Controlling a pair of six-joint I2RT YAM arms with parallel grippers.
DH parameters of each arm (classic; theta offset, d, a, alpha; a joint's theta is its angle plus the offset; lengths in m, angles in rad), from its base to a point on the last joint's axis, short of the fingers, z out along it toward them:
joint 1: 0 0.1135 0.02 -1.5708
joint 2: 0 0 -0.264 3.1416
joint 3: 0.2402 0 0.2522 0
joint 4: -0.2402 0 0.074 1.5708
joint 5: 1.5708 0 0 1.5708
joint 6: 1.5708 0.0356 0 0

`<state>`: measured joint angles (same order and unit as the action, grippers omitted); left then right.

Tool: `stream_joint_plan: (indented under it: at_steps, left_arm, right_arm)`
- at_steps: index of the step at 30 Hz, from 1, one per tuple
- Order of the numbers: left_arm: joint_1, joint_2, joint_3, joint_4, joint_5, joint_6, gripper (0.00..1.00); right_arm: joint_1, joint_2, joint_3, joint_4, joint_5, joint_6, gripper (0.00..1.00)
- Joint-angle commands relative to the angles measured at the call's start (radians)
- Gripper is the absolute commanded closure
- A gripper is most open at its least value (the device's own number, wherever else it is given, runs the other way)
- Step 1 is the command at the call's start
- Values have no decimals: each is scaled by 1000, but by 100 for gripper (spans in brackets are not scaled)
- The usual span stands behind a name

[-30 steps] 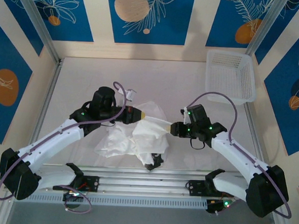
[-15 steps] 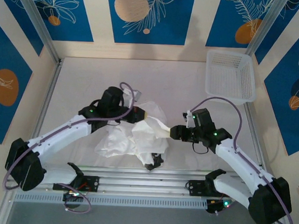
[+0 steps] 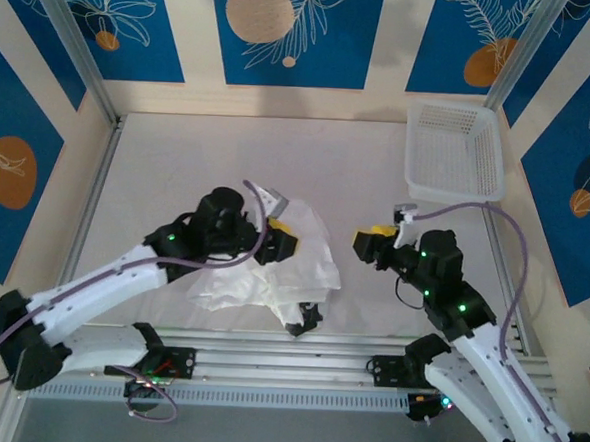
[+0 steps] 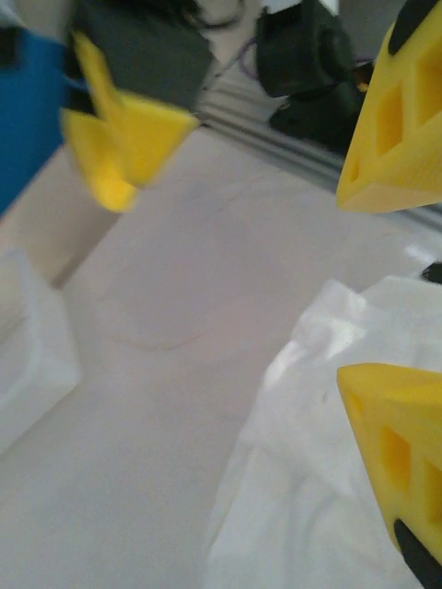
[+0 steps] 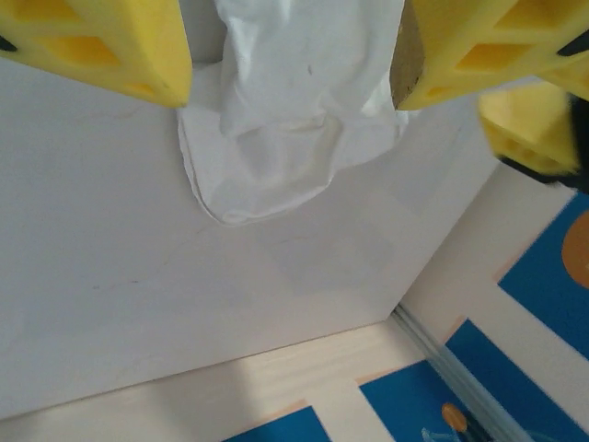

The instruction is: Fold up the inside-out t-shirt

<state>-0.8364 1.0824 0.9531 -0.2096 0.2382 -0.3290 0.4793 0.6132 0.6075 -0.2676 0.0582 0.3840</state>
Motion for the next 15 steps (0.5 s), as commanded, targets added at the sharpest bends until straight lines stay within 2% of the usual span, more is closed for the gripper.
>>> stream_joint_plan:
  at_steps: [1, 3, 6, 8, 11, 15]
  left_arm:
    - [-2, -102, -35, -18, -195, 70, 52]
    - [-1, -146, -55, -40, -314, 52, 51]
    - [0, -192, -65, -125, -519, -2, 51]
    - [1, -215, -70, -196, -648, -64, 51]
    - [5, -245, -81, -285, -766, -161, 50]
    - [9, -287, -104, -321, -789, -213, 50]
  right_arm:
    - [92, 78, -27, 57, -71, -191, 49]
    - [211, 156, 1, 61, -21, -236, 50]
    - [438, 328, 91, 38, 123, -251, 50]
    - [575, 459, 185, -25, 286, -201, 48]
    - [680, 643, 374, -178, 469, -54, 41]
    - [760, 836, 547, -364, 656, 155, 34]
